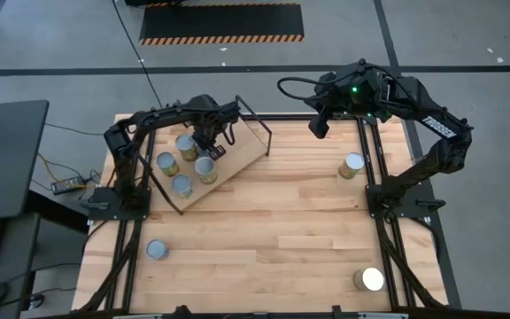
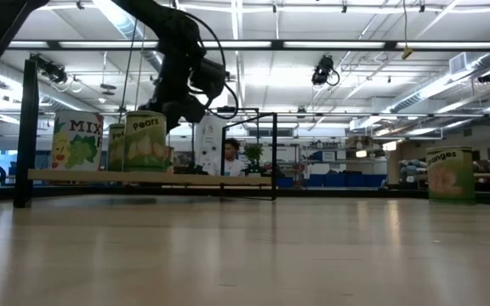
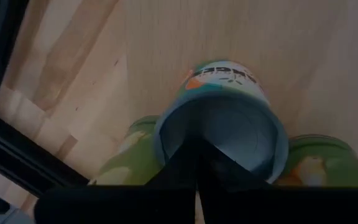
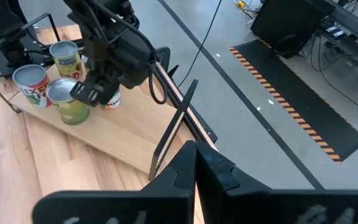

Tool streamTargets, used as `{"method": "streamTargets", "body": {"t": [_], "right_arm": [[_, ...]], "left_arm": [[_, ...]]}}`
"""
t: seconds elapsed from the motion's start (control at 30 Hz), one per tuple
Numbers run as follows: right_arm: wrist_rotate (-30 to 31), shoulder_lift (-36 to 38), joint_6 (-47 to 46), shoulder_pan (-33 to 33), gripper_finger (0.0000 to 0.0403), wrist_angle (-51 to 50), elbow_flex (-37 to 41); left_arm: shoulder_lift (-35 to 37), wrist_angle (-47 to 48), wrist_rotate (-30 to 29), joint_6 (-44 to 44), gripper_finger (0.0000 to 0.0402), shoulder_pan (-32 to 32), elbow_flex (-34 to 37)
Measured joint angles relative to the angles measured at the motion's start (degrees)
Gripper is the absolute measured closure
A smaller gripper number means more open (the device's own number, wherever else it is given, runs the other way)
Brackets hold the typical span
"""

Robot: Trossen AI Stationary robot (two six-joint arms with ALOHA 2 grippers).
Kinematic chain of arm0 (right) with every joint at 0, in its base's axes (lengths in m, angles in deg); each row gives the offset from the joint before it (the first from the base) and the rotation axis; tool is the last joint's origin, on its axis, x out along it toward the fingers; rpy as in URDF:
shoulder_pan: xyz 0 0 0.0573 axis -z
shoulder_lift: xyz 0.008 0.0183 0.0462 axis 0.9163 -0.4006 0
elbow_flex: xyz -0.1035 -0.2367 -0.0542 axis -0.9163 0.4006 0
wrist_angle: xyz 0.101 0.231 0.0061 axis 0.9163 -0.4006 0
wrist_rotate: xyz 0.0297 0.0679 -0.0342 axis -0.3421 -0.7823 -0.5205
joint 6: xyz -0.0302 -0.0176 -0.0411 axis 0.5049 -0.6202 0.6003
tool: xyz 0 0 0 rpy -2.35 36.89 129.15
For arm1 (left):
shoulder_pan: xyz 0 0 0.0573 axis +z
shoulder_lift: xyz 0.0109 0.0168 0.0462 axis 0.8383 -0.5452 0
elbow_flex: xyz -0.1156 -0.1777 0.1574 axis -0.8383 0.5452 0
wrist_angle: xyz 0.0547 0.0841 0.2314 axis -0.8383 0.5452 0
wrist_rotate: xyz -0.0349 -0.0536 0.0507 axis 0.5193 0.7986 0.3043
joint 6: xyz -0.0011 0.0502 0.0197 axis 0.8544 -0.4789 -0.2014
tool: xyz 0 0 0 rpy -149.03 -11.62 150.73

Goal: Pick and place cans onto a shelf
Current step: Put the small canned oranges on the shelf

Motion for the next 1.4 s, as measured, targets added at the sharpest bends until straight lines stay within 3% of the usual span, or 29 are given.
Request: {"method": "streamTargets", "body": {"t": [0.17, 0.37, 0.5, 0.6, 0.7, 0.8, 1.07, 1.4], "right_arm": [[0.0, 0.0, 0.4, 0.0, 0.0391, 0.0, 0.0], [0.0, 0.0, 1.4, 0.0, 0.0391, 0.0, 0.0], [0.0, 0.0, 1.7, 0.0, 0.0391, 0.0, 0.0], [0.0, 0.0, 2.4, 0.0, 0.0390, 0.0, 0.0], [0.0, 0.0, 2.5, 0.0, 0.0390, 0.0, 0.0], [0.0, 0.0, 2.4, 0.0, 0.0391, 0.0, 0.0], [0.0, 0.0, 2.4, 0.0, 0.0390, 0.0, 0.0], [0.0, 0.0, 2.4, 0.0, 0.0390, 0.0, 0.0]], "left_arm": [[-0.5, -5.4, -3.3, -3.5, 0.0395, 0.0, -0.1], [-0.7, -12.1, -2.1, -12.4, 0.0395, -2.3, -1.4], [-1.0, -11.9, -2.0, -20.3, 0.0395, -5.0, -3.7], [-1.0, -11.7, -4.7, -20.8, 0.0395, -6.1, -7.4], [-1.0, -11.2, -4.7, -16.5, 0.0395, -6.2, -11.4], [-0.8, -13.5, -0.8, -9.6, 0.0395, -6.1, -12.8], [-0.8, -14.1, 7.6, 1.7, 0.0395, -6.8, -7.4], [-0.8, -13.8, 7.2, 17.4, 0.0395, -10.4, -4.5]]}}
